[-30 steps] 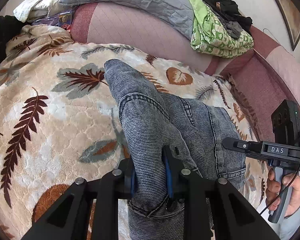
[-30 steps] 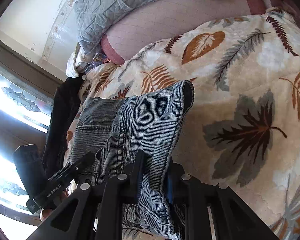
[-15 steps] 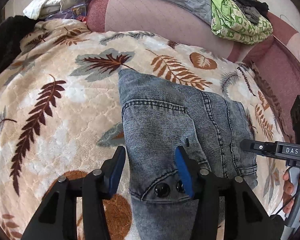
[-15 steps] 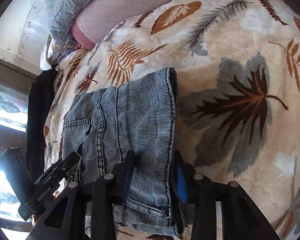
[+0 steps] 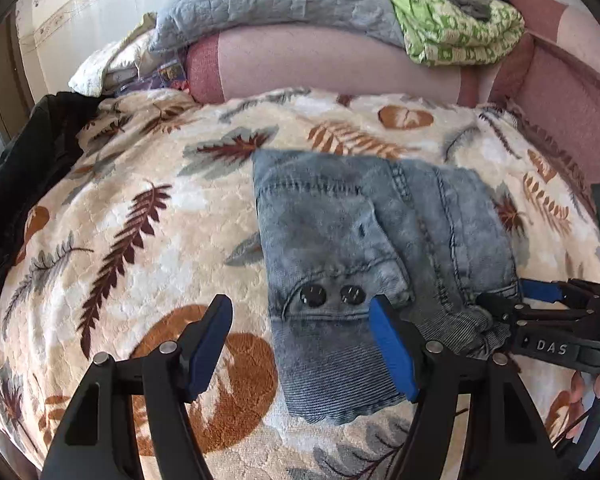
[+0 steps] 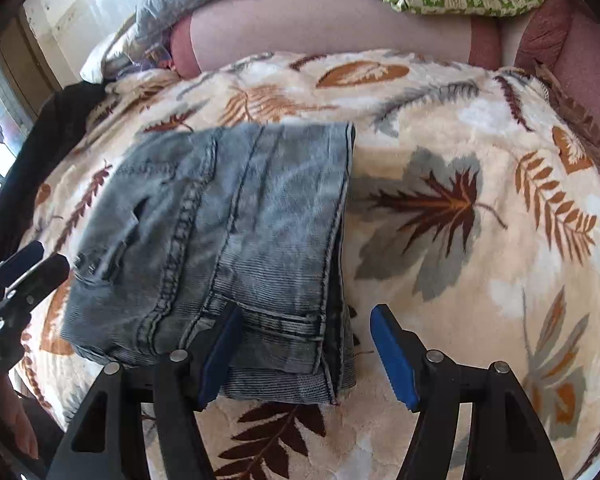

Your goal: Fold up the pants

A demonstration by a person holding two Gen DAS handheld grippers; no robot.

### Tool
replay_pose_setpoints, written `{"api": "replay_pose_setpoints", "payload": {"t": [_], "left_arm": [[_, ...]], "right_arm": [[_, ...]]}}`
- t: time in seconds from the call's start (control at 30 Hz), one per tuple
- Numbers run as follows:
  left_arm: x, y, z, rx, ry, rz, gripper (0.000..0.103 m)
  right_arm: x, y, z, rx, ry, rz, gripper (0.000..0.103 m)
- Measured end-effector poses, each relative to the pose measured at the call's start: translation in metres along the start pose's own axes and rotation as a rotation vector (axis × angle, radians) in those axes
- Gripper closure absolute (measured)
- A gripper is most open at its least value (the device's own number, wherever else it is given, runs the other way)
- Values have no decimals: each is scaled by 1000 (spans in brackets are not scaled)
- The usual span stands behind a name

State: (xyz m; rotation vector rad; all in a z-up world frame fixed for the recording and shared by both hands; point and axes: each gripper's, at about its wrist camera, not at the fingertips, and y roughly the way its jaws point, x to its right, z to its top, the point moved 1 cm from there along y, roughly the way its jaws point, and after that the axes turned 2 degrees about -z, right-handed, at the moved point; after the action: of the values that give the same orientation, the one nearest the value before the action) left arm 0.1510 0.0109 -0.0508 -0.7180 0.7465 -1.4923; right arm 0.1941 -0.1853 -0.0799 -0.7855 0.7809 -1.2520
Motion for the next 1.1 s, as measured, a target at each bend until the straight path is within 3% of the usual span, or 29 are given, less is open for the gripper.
{"api": "replay_pose_setpoints", "payload": {"t": [0.03, 0.1, 0.2, 0.4, 0.53, 0.6, 0.83, 0.9, 1.1], "left_arm": [[1, 9, -5, -22, 1, 15, 31], [-2, 11, -9, 12, -19, 13, 30], [-6, 1, -8, 3, -47, 15, 29], [-3, -48, -18, 106, -71, 25, 29], [-1, -75, -35, 161, -115, 16, 24], [1, -85, -46, 195, -123, 26, 21], [10, -102, -72, 222, -152, 37, 19], [11, -106, -76, 224, -171, 45, 19], [20, -113, -82, 221, -177, 49, 19]], "right_arm": [[2, 3, -1, 8, 15, 1, 27], [6, 3, 0, 6, 31, -3, 21], [12, -9, 0, 6, 42, 13, 21], [10, -77, -29, 185, 47, 55, 20], [-1, -112, -69, 320, 3, 34, 4], [-6, -118, -89, 361, -36, 24, 0], [-23, -102, -132, 362, -161, -13, 0], [-29, -108, -133, 404, -198, -4, 0], [-16, -119, -135, 462, -141, 27, 0]]}}
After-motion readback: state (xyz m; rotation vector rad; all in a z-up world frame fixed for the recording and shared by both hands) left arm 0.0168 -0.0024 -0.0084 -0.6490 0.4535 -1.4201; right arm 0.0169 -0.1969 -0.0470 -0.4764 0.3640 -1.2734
